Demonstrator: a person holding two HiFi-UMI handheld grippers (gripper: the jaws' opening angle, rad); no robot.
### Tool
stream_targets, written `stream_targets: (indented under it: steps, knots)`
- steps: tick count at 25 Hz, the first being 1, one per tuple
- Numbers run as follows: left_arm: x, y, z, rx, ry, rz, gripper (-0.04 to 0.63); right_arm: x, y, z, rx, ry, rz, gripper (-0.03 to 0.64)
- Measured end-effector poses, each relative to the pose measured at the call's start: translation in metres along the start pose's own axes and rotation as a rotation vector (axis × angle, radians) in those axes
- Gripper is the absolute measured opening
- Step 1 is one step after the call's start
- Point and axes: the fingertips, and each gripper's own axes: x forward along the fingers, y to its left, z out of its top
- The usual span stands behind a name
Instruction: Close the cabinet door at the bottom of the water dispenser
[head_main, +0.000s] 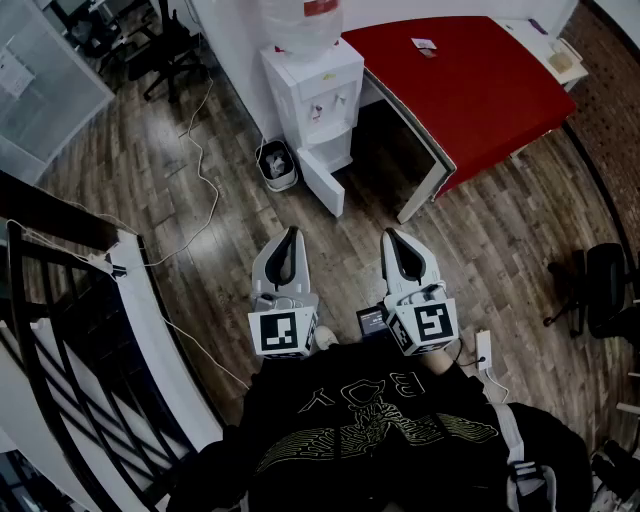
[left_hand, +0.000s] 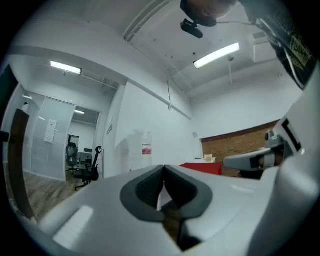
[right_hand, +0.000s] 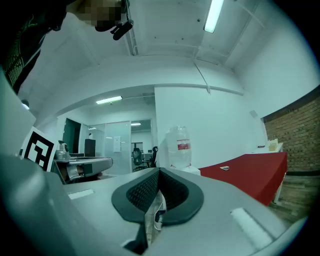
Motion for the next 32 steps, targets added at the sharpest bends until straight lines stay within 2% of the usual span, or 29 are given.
stream_targets:
  steps: [9, 17, 23, 29, 32]
  knots:
    - [0.002, 0.018, -0.015, 0.009, 0.006, -0.021, 0.008, 0.005, 0.010, -0.009, -0.007, -0.007, -0.049, -0.001]
    - [0.043, 0.032, -0.031, -0.010, 0.029, -0.040, 0.006, 0.035, -0.011, -0.017, -0.006, 0.015, -0.088, -0.001]
    - [0.124, 0.049, -0.071, -0.016, 0.086, -0.016, 0.008, 0.107, -0.058, -0.035, -0.019, 0.046, -0.072, 0.000]
    - [0.223, 0.076, -0.109, -0.041, 0.175, 0.051, 0.008, 0.203, -0.103, -0.040, -0.061, 0.076, 0.023, 0.000]
    - [0.272, 0.083, -0.129, -0.045, 0.233, 0.078, 0.007, 0.244, -0.133, -0.038, -0.097, 0.058, 0.059, 0.000]
